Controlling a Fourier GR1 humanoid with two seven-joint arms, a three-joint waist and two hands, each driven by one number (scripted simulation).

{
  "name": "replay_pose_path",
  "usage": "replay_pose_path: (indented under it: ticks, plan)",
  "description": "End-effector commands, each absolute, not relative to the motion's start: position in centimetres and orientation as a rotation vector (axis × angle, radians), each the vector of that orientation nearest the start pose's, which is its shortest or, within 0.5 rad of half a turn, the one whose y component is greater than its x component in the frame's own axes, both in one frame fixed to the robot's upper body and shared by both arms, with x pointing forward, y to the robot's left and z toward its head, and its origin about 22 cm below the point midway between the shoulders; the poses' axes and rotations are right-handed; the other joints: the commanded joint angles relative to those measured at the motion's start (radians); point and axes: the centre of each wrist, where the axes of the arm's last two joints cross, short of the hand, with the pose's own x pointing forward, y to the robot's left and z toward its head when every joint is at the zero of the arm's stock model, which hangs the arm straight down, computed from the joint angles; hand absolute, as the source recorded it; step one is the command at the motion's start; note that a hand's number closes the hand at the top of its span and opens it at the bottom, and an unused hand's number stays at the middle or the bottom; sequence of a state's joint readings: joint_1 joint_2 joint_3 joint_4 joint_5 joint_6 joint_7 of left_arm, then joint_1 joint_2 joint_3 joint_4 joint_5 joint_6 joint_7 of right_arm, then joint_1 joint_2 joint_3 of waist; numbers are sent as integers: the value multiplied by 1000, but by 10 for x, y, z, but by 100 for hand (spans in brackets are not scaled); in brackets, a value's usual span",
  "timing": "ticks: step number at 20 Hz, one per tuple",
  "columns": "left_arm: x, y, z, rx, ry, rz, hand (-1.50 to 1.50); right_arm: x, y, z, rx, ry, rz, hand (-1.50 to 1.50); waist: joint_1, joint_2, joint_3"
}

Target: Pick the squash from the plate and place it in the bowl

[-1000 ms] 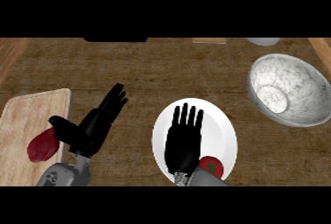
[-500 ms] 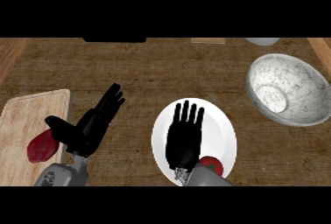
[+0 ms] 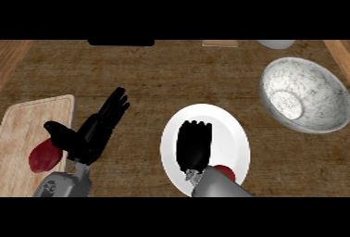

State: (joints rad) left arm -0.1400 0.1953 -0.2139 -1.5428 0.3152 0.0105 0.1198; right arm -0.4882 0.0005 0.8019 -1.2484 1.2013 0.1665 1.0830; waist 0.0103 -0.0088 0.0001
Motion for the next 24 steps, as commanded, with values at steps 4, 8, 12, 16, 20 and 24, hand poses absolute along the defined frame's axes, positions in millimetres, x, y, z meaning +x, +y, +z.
replay_pose_path:
  ticks: [4, 8, 12, 16, 20, 24]
  plan:
    - [261, 206, 27, -281, -1486, -138, 0, 248, -22, -9, -1368, -899, 1275, 150, -4, 8, 0]
    - [269, 192, 26, -274, -1474, -159, 0, 255, -8, 4, -1413, -902, 1306, 150, 1, 10, 0]
    - [263, 195, 31, -273, -1476, -125, 0, 243, -4, 3, -1497, -906, 1295, 150, 2, 8, 0]
    - [277, 215, 36, -261, -1497, -115, 0, 252, -39, 20, -1276, -901, 1245, 150, -20, 8, 0]
    - [268, 208, 14, -249, -1484, -138, 0, 229, -63, 36, -1048, -906, 1172, 150, -31, 7, -1]
    - [268, 218, 20, -241, -1483, -106, 0, 214, -86, 93, -1114, -1007, 1057, 150, -25, 4, -1]
